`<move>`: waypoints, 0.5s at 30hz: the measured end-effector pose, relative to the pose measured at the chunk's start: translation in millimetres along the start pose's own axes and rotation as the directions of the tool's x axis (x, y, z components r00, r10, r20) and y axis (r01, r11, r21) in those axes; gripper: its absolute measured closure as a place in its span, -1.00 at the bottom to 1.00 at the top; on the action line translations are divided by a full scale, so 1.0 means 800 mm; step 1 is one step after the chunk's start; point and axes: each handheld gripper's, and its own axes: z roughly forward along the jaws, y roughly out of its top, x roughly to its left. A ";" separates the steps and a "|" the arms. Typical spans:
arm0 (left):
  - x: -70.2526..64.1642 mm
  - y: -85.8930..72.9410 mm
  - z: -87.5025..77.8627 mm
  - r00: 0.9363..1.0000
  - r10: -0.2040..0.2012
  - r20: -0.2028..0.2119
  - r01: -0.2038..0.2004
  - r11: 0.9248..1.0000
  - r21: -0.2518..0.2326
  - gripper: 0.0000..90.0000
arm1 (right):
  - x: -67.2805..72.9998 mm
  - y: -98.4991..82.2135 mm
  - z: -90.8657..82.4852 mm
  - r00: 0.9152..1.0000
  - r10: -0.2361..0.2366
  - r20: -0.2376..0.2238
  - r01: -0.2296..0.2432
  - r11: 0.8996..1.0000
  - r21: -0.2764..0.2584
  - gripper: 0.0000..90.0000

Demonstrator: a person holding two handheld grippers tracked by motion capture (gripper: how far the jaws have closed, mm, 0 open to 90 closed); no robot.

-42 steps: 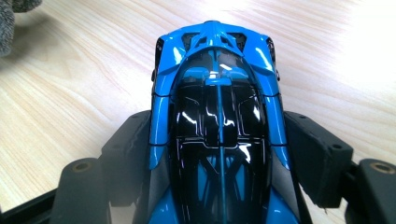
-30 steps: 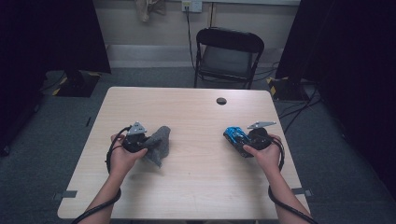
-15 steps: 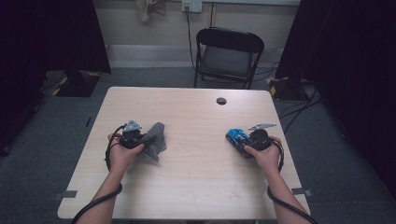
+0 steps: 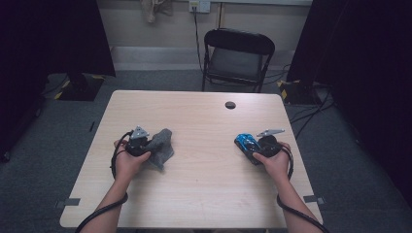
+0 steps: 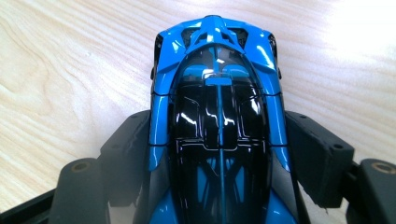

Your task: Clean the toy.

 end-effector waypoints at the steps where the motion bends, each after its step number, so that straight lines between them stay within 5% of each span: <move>1: 0.000 0.000 0.000 1.000 -0.004 -0.001 0.004 1.000 0.000 0.37 | 0.000 0.000 0.000 1.000 -0.002 -0.001 0.002 1.000 0.002 -0.39; 9: -0.001 0.001 -0.002 0.999 -0.004 -0.038 0.004 1.000 0.006 -0.25 | -0.001 0.003 -0.002 1.000 -0.009 -0.006 0.009 1.000 0.010 -0.45; 15: -0.004 0.008 -0.007 0.998 0.010 -0.055 -0.009 1.000 0.016 -0.44 | 0.000 0.008 -0.007 1.000 -0.005 -0.019 0.005 1.000 0.003 -0.56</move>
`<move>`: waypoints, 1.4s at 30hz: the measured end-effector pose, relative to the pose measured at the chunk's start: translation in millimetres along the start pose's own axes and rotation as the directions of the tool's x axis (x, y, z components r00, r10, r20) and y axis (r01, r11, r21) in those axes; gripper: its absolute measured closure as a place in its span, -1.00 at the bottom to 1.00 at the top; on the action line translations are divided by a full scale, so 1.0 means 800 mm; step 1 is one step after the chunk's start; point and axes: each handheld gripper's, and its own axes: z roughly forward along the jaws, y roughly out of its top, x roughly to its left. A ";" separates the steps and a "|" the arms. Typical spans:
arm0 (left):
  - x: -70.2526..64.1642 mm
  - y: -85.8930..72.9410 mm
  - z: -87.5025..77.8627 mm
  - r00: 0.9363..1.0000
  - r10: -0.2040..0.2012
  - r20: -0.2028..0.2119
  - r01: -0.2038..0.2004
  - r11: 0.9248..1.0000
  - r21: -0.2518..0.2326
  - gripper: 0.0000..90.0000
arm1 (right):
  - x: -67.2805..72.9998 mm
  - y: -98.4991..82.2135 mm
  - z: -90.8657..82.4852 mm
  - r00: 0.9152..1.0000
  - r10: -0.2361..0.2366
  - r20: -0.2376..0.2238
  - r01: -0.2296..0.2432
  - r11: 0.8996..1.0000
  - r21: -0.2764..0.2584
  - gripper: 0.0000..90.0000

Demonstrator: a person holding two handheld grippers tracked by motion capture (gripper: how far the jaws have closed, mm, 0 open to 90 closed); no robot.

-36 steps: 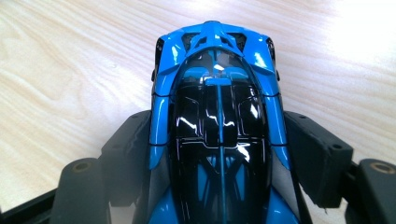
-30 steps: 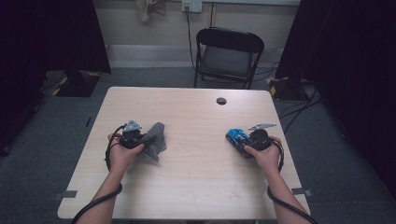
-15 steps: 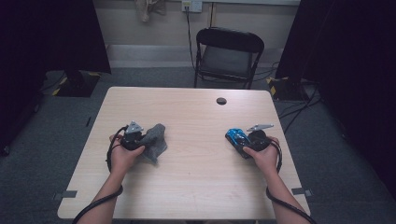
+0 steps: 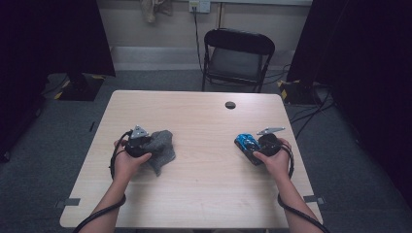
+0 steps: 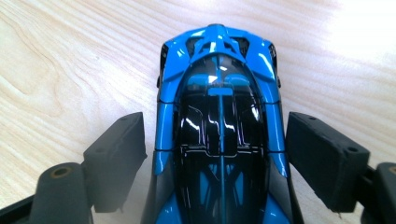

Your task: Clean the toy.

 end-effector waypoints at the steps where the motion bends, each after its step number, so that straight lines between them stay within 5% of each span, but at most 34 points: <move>1: -0.001 0.002 -0.002 1.000 0.007 -0.004 -0.007 1.000 0.002 -0.46 | 0.000 0.001 -0.001 1.000 0.004 -0.010 -0.004 1.000 0.001 -0.57; 9: -0.010 0.015 -0.015 1.000 0.020 0.007 -0.020 1.000 -0.011 -0.50 | 0.002 0.000 -0.018 1.000 0.020 -0.023 -0.020 0.999 -0.025 -0.63; 20: -0.018 0.017 -0.034 0.999 0.033 0.037 -0.033 0.999 -0.021 -0.54 | 0.013 -0.004 -0.045 0.999 -0.025 -0.042 0.023 0.999 -0.040 -0.66; 42: -0.023 -0.023 -0.069 0.997 0.014 0.079 -0.013 1.000 -0.017 -0.53 | 0.021 -0.035 -0.073 0.995 -0.068 -0.069 0.065 0.996 -0.054 -0.67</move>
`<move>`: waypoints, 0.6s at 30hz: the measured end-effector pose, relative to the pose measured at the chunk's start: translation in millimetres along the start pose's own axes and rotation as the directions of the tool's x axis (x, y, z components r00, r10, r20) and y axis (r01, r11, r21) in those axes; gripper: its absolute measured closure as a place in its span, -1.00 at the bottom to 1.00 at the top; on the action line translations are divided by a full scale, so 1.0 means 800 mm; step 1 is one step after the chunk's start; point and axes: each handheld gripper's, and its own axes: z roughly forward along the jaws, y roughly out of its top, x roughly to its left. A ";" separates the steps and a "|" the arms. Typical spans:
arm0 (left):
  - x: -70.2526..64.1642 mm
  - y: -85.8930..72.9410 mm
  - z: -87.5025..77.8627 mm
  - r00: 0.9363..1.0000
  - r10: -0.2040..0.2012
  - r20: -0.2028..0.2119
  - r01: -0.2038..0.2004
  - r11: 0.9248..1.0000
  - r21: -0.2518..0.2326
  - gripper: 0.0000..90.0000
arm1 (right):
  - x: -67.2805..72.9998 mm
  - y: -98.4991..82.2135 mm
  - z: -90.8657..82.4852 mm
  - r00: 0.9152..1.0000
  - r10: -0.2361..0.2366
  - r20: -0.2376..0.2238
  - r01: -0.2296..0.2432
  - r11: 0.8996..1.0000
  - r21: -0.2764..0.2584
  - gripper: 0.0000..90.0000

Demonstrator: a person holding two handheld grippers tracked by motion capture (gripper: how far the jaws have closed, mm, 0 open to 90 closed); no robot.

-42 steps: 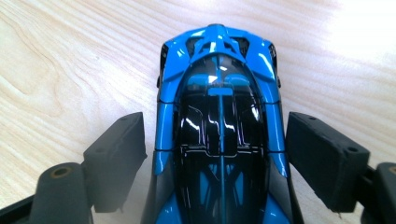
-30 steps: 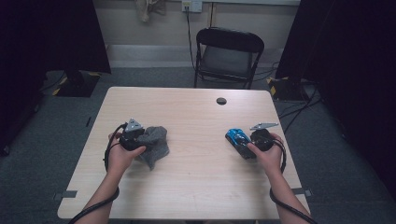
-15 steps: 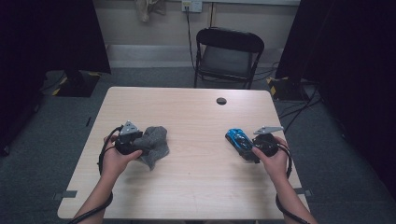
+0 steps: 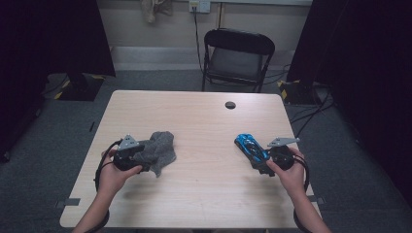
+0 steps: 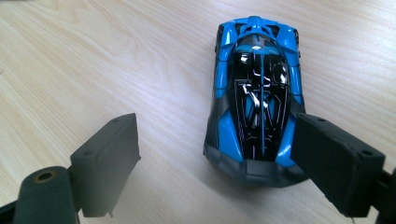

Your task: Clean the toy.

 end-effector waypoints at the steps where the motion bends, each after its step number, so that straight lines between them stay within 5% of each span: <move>1: 0.000 -0.002 -0.001 1.000 0.000 0.000 0.000 1.000 -0.001 -0.53 | -0.001 -0.003 -0.002 1.000 0.005 0.005 -0.005 1.000 -0.005 -0.67; 18: 0.000 -0.033 -0.017 1.000 -0.008 0.009 0.008 1.000 0.021 -0.53 | -0.003 -0.041 -0.016 1.000 0.024 -0.001 -0.024 1.000 0.003 -0.67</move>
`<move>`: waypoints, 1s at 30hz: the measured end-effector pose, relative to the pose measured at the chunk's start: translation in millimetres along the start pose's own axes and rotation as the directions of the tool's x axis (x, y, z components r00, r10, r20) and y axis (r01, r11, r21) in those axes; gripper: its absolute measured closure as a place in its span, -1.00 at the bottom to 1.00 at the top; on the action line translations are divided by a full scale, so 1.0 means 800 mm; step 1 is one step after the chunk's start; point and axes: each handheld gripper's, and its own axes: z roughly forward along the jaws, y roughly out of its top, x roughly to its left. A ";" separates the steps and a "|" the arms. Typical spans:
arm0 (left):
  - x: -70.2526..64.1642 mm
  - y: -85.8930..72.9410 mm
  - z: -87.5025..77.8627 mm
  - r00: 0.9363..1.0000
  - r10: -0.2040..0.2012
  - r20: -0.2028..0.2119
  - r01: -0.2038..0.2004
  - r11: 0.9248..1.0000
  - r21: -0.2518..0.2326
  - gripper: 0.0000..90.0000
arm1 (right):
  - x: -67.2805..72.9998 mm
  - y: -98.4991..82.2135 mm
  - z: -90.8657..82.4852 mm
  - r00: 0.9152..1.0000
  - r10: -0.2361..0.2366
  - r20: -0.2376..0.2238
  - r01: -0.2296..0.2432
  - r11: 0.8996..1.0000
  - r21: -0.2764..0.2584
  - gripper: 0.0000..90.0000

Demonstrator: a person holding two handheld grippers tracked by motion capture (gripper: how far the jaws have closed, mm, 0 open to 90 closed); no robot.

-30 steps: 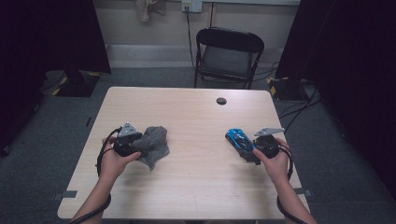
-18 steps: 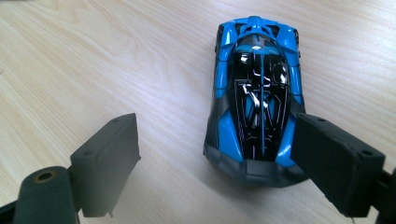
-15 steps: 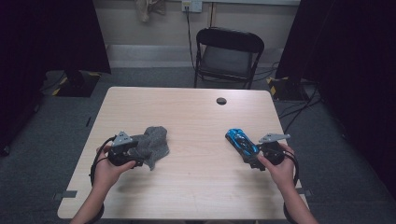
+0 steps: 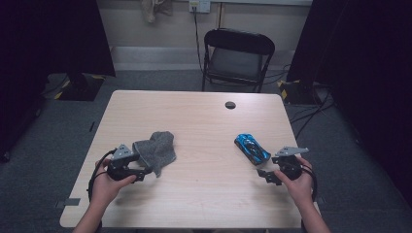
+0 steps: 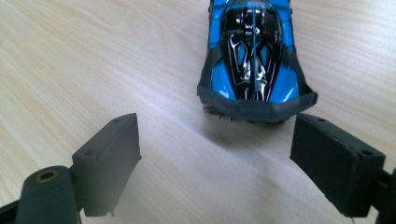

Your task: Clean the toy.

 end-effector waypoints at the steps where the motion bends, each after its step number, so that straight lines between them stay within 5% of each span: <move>1: 0.000 -0.001 -0.001 1.000 0.000 -0.001 0.000 1.000 0.000 -0.53 | 0.000 -0.002 0.000 1.000 -0.002 0.000 0.002 1.000 0.002 -0.67; 20: 0.006 -0.032 -0.018 0.999 -0.009 0.032 0.008 1.000 0.023 -0.56 | 0.009 -0.035 0.000 1.000 -0.009 -0.004 0.009 0.999 0.036 -0.67; 30: -0.001 -0.045 -0.019 0.999 0.017 0.048 -0.019 0.999 0.042 -0.57 | 0.012 -0.045 0.000 1.000 -0.009 -0.001 0.009 0.999 0.043 -0.67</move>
